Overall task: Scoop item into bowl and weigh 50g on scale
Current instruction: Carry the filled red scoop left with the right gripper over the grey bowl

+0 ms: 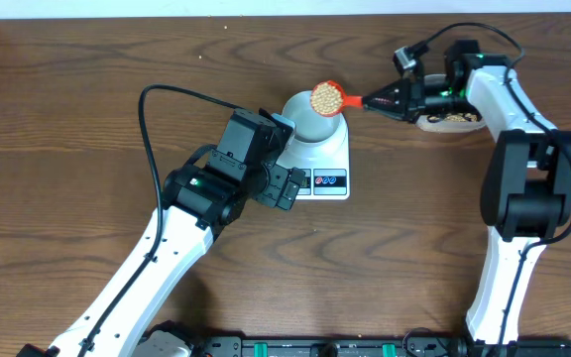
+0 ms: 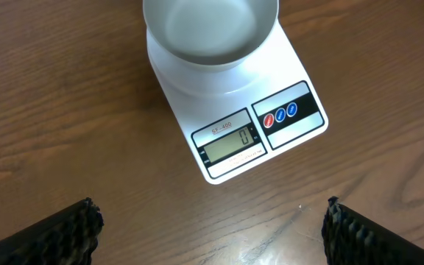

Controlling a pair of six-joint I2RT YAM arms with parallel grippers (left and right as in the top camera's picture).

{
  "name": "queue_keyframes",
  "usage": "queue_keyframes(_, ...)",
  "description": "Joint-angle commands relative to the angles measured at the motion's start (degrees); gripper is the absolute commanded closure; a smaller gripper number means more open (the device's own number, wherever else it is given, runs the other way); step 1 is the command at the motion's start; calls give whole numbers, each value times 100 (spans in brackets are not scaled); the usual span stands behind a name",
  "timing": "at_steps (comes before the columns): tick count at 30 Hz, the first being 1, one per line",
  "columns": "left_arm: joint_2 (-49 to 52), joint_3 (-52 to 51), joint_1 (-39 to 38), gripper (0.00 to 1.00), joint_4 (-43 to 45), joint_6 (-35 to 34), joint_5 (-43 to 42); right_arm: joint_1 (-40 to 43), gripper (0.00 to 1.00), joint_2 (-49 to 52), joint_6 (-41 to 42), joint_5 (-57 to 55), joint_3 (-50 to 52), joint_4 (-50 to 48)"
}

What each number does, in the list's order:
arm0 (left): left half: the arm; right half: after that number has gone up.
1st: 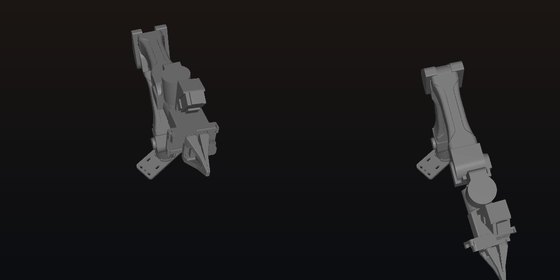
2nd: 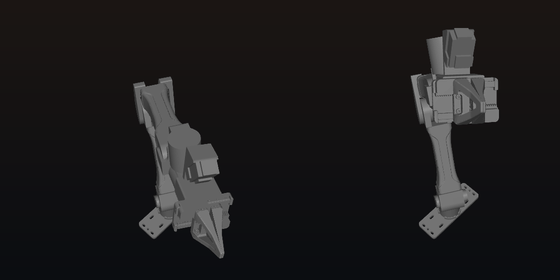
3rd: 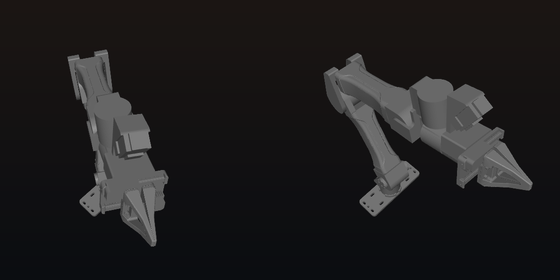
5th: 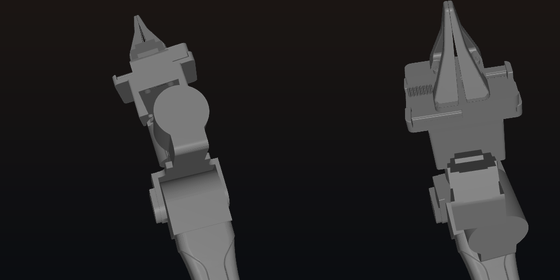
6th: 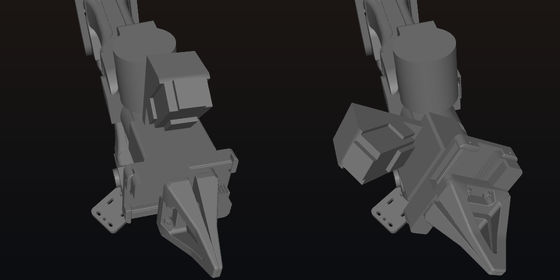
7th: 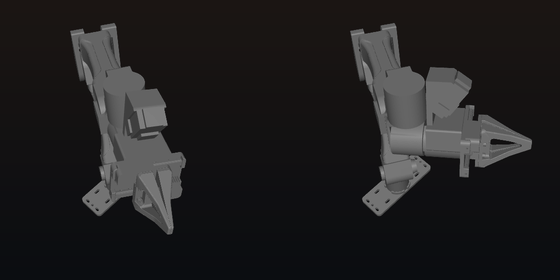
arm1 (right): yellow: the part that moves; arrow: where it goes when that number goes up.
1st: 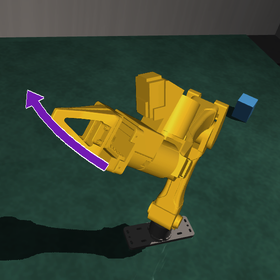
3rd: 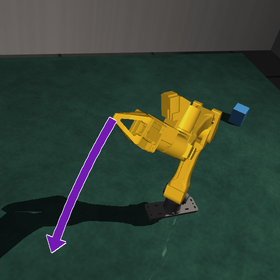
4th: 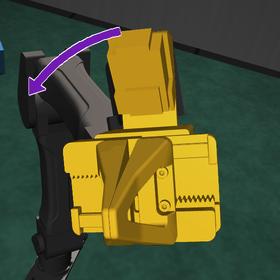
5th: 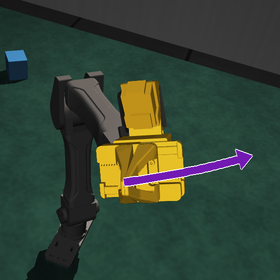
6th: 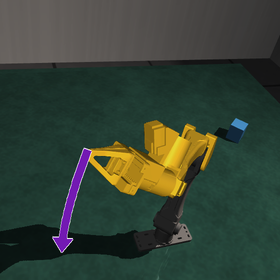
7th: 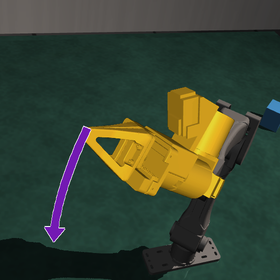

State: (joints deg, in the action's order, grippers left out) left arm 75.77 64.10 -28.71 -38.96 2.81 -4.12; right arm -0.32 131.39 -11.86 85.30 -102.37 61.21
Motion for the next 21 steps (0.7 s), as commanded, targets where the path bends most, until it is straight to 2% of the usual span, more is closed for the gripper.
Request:
queue_keyframes(1,44,-2,20,2,-7,-11,72,-142,99,20,122,-68,22,-122)
queue_keyframes(8,44,-2,20,2,-7,-11,72,-227,99,20,1043,-549,22,-903)
queue_keyframes(21,44,-2,20,2,-7,-11,74,-654,99,17,1056,-1169,-15,-1086)
